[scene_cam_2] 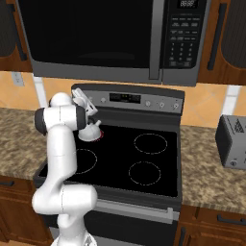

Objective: Turn off the rear left burner of the stove.

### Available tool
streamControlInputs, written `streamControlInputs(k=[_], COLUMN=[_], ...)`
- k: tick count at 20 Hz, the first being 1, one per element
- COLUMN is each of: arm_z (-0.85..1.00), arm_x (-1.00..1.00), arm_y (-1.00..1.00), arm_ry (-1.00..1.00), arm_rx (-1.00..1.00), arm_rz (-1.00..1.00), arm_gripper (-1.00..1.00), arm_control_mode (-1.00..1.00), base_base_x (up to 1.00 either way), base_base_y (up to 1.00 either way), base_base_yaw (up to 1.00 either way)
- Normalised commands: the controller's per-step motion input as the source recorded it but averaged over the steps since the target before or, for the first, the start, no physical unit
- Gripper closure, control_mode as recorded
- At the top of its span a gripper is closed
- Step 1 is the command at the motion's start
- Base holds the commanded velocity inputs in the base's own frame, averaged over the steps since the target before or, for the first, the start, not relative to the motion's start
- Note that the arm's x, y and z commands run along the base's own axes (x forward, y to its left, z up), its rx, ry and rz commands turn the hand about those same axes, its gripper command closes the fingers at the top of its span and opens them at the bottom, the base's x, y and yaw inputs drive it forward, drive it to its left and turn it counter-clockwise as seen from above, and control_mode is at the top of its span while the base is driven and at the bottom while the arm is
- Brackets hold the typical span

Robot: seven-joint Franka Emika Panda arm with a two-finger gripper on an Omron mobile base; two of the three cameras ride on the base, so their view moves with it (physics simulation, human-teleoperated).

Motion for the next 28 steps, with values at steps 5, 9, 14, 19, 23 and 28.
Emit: streamControlInputs(k=[5, 9, 14, 19, 23, 28], arm_z=[0.00, 0.00, 0.02, 0.18, 0.27, 0.25], arm_x=[0.00, 0.01, 0.00, 0.00, 0.00, -0.06], arm_y=[0.00, 0.00, -0.01, -0.03, -0.16, -0.35], arm_ry=[0.00, 0.00, 0.00, 0.01, 0.05, 0.02], arm_rx=[0.01, 0.00, 0.02, 0.19, 0.33, 0.46], arm_rz=[0.01, 0.00, 0.00, -0.01, -0.07, -0.13], arm_gripper=[-1.00, 1.00, 1.00, 1.00, 1.00, 1.00], arm_control_mode=[-1.00, -1.00, -1.00, -1.00, -1.00, -1.00], base_base_x=[0.00, 0.00, 0.00, 0.00, 0.00, 0.00], base_base_y=[0.00, 0.00, 0.00, 0.00, 0.00, 0.00], base_base_yaw=[0.00, 0.00, 0.00, 0.00, 0.00, 0.00])
